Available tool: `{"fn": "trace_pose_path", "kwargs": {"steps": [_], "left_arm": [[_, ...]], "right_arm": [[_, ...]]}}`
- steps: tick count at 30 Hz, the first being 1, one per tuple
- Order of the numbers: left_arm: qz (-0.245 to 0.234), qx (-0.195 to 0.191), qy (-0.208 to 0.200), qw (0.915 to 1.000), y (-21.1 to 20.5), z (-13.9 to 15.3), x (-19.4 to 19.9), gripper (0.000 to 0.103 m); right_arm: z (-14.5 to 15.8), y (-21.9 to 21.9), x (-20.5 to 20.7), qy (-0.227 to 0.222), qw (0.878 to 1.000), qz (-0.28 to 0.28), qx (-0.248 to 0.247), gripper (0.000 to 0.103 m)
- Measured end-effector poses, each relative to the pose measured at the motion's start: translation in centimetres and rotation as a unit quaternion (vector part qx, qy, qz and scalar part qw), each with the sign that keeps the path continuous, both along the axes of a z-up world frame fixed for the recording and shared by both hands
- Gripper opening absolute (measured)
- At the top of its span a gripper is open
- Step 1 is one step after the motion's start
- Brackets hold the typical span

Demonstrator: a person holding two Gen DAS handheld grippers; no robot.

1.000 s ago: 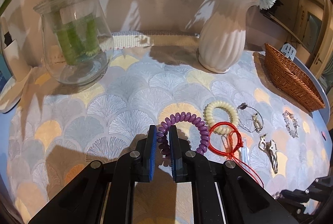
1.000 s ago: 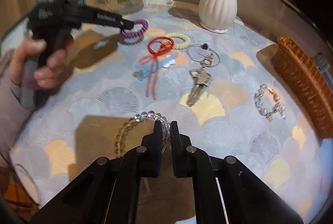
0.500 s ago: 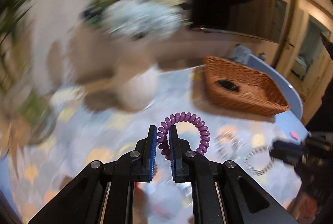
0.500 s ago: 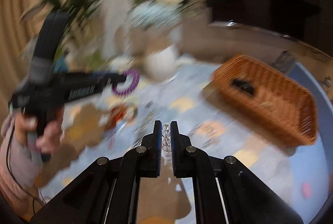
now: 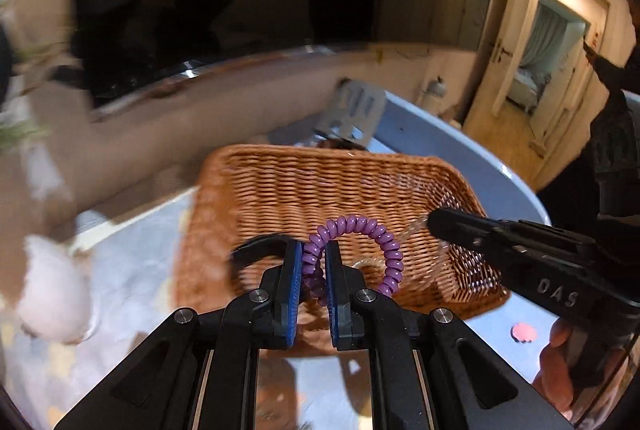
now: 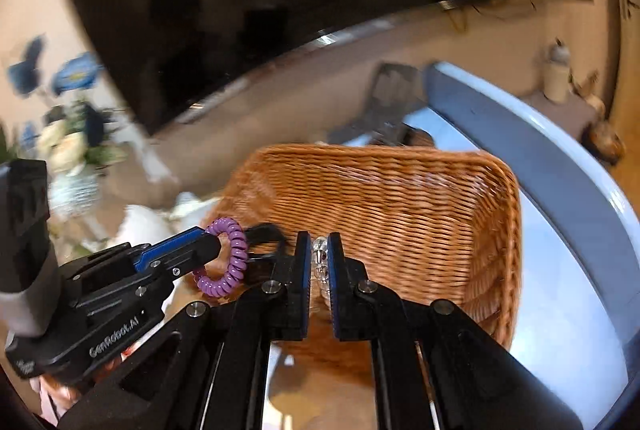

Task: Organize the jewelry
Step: 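Carry both items into the wicker basket and open both tools, then grasp the gold keys with the right tool while the left tool grasps the red string bracelet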

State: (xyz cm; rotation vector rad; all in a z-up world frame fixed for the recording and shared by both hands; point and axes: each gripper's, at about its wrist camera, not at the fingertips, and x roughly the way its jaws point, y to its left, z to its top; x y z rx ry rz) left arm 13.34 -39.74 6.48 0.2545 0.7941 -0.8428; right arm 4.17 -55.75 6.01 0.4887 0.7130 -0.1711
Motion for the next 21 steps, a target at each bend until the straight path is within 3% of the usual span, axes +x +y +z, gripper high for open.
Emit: {"fn": "trace_pose_path", "kwargs": {"steps": [5,7,9,10,16,21], "left_arm": [[0.002,0.033,0.006,0.9994,-2.8,-2.1,0.7,0.013],[0.016,0.045,0.003,0.9989,-2.9,-2.3,0.7,0.024],[0.014,0.036,-0.001,0.9992,-1.9,-1.8,0.6,0.048],[0.015,0.031,-0.007,0.9994,-1.3,-1.4,0.4,0.051],[0.014,-0.012,-0.037,0.9991,5.7,3.4,-2.7,0.054],[0.043,-0.022,-0.068,0.9965,14.0,7.0,-5.9,0.055]], "right_arm": [[-2.7,-2.2,0.7,0.013,0.999,-0.024,0.045,0.010],[-2.8,-2.6,0.3,0.011,0.998,-0.034,0.058,0.012],[-2.5,-2.8,-0.4,0.008,0.998,-0.038,0.055,0.012],[-2.3,-2.8,-0.5,0.008,0.998,-0.040,0.051,0.012],[0.6,1.5,-3.2,-0.010,1.000,-0.010,-0.004,0.013],[2.4,8.1,-5.5,-0.033,0.997,0.062,-0.013,0.028]]}}
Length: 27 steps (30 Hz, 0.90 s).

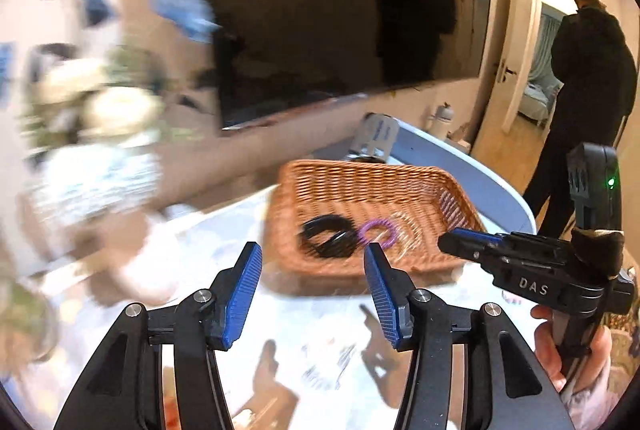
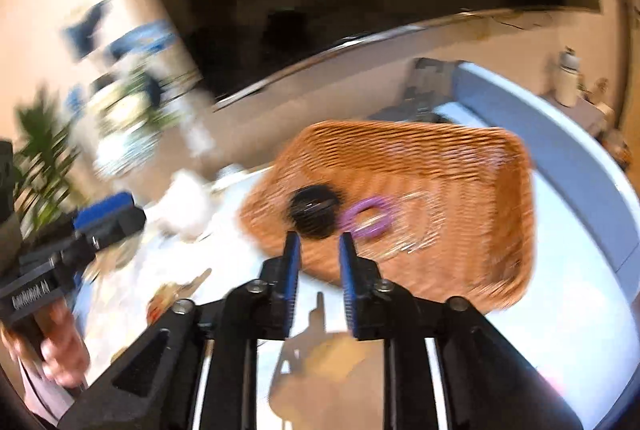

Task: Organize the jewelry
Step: 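Grasp the gold keys with the right tool while the left tool grasps the red string bracelet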

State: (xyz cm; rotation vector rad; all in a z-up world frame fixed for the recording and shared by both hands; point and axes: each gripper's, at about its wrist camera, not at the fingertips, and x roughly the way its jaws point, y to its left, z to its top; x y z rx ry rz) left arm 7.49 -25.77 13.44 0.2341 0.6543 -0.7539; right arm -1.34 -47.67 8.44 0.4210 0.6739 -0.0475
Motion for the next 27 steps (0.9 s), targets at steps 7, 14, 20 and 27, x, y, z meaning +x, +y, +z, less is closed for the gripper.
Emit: {"fn": "trace_pose_path", "kwargs": {"steps": [7,14,20,27], "left_arm": [[0.077,0.005,-0.025,0.9967,14.2,0.1,-4.9,0.058],[0.147,-0.026,0.036,0.9882,23.1,-3.8,-4.3,0.058],[0.136,-0.046,0.099,0.9846,24.0,-8.1,-1.6,0.058],[0.060,-0.011,0.157,0.9857,18.5,-13.0,2.9,0.058]], "right_arm": [[-2.4,9.5,-1.8,0.011,0.996,0.084,-0.015,0.033],[-6.7,15.2,-0.5,0.059,0.988,0.139,0.025,0.033],[-8.4,18.1,0.8,0.093,0.985,0.146,0.025,0.033],[-8.9,18.6,4.2,0.137,0.980,0.141,0.015,0.033]]}}
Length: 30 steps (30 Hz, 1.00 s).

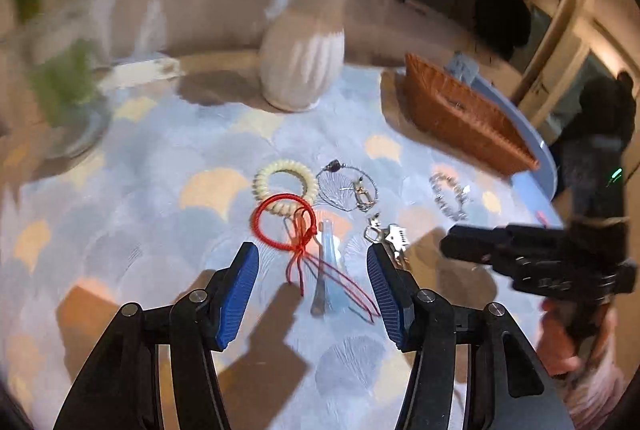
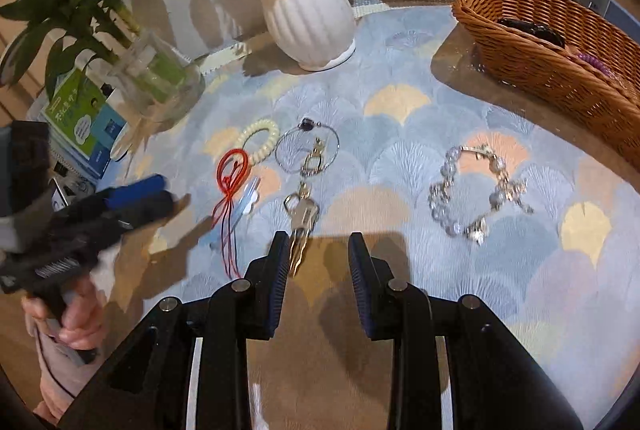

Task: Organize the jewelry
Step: 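Grasp the gold keys with the right tool while the left tool grasps the red string bracelet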

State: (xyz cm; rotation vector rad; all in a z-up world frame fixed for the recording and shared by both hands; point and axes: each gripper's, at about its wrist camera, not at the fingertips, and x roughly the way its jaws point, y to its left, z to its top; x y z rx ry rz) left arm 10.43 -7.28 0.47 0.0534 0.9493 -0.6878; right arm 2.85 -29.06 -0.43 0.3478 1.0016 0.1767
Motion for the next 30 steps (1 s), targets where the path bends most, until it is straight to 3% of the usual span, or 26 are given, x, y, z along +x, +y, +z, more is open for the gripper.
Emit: {"fn": "trace_pose_path", "kwargs": {"steps": [5,9,12,19,24,26,30], "left_arm": [[-0.010,0.033,-0.003,0.9994,-2.2,-1.9,1.4,0.058],[-0.020,0.042,-0.013,0.9988,-2.8,-3.1,1.4,0.056],[-0.017,0.058,-0.033,0.9976,-2.8,-3.3,1.2,0.054],[-0.014,0.054,-0.032,0.9979,-2.9,-3.4,1.8,0.045],[-0.015,0.036,-0.025,0.9989,-3.1,-3.4,2.0,0.027],[-0.014,0.038,-0.028,0.9988,-3.1,-3.4,1.8,0.027],[-0.020,0.041,-0.042,0.9981,-3.1,-3.2,1.1,0.027]], "right_arm": [[-1.3,-0.6,1.2,0.020,0.999,-0.009,0.030,0.033],[-2.0,0.2,1.6,0.022,1.000,0.001,0.019,0.033],[-1.7,1.5,2.0,0.008,1.000,0.010,-0.006,0.033],[-2.0,4.8,3.3,-0.016,0.994,0.018,-0.104,0.033],[-2.1,5.6,3.2,-0.034,0.989,0.021,-0.142,0.033],[-2.1,5.8,3.2,-0.036,0.987,0.021,-0.152,0.026],[-2.1,5.7,2.9,-0.040,0.987,0.018,-0.153,0.026]]}}
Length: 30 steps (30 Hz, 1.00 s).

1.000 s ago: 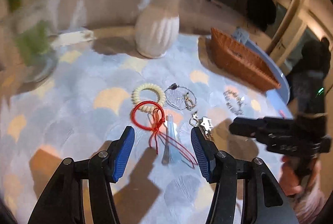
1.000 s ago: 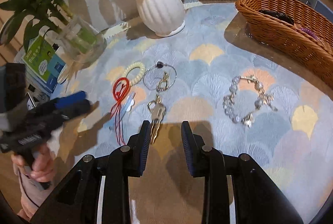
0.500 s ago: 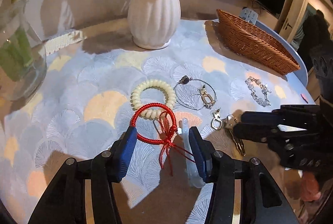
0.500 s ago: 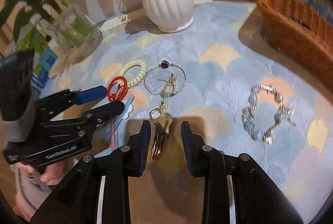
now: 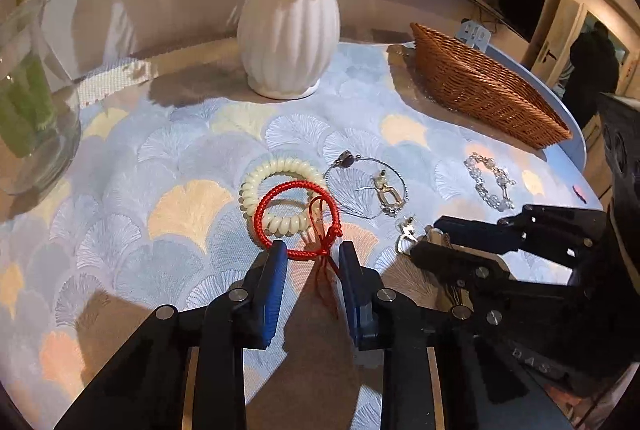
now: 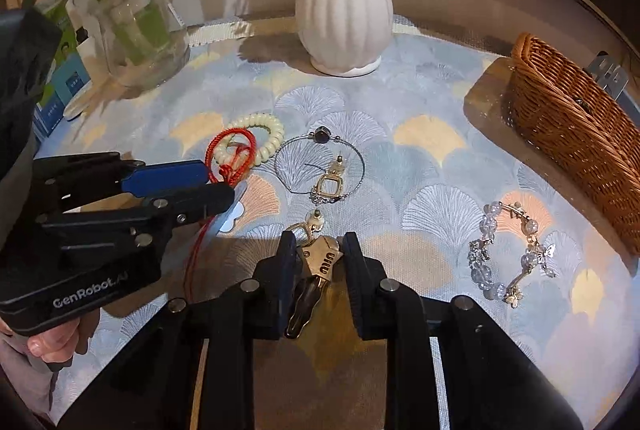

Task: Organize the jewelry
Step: 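Grasp the gold keys with the right tool while the left tool grasps the red string bracelet, then carry both items into the wicker basket and open both tools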

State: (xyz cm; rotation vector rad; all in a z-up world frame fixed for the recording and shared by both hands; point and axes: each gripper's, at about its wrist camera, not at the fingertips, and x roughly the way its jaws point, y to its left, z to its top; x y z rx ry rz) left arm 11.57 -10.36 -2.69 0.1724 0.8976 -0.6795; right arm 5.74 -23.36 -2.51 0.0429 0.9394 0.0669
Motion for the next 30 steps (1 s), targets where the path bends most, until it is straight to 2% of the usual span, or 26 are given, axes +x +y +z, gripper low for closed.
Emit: {"fn": "trace_pose_path", "kwargs": {"steps": [2,4,7,10,12,17,20,23,27,30], "left_arm": [[-0.001,0.005,-0.011,0.9999,-0.1,0.2,-0.4,0.026],[-0.005,0.012,-0.011,0.9999,-0.2,0.1,-0.5,0.019],[-0.008,0.012,-0.011,0.9998,0.2,0.5,-0.7,0.019],[-0.019,-0.024,0.007,0.9995,0.8,1.6,-0.7,0.024],[-0.020,-0.029,0.011,0.9993,0.3,2.1,-0.5,0.027],[-0.013,0.031,0.019,0.9993,-2.6,0.8,0.8,0.027],[-0.002,0.028,0.037,0.9989,-3.1,-0.1,1.8,0.026],[0.009,0.034,0.032,0.9989,-3.2,-0.3,2.0,0.007],[0.008,0.010,0.033,0.9994,-2.4,0.3,1.4,0.006],[-0.001,-0.025,0.038,0.9990,-1.4,1.6,0.7,0.006]], "right_arm": [[0.1,-0.5,-0.1,-0.005,1.000,-0.009,0.007,0.026],[0.3,-1.2,-0.2,-0.008,1.000,-0.015,0.023,0.026],[0.4,-2.1,-0.4,-0.009,0.999,-0.021,0.047,0.026],[0.4,-2.8,-0.4,-0.010,0.997,-0.023,0.070,0.026],[0.4,-2.9,-0.4,-0.009,0.997,-0.021,0.076,0.026],[0.6,-3.1,-0.8,-0.016,0.996,-0.017,0.091,0.026],[0.7,-3.2,-0.9,-0.017,0.995,-0.013,0.101,0.026],[0.7,-3.3,-0.9,-0.017,0.994,-0.011,0.108,0.026],[0.9,-3.5,-1.2,-0.023,0.993,-0.009,0.116,0.026],[1.3,-3.7,-1.6,-0.033,0.992,-0.009,0.123,0.026]]}}
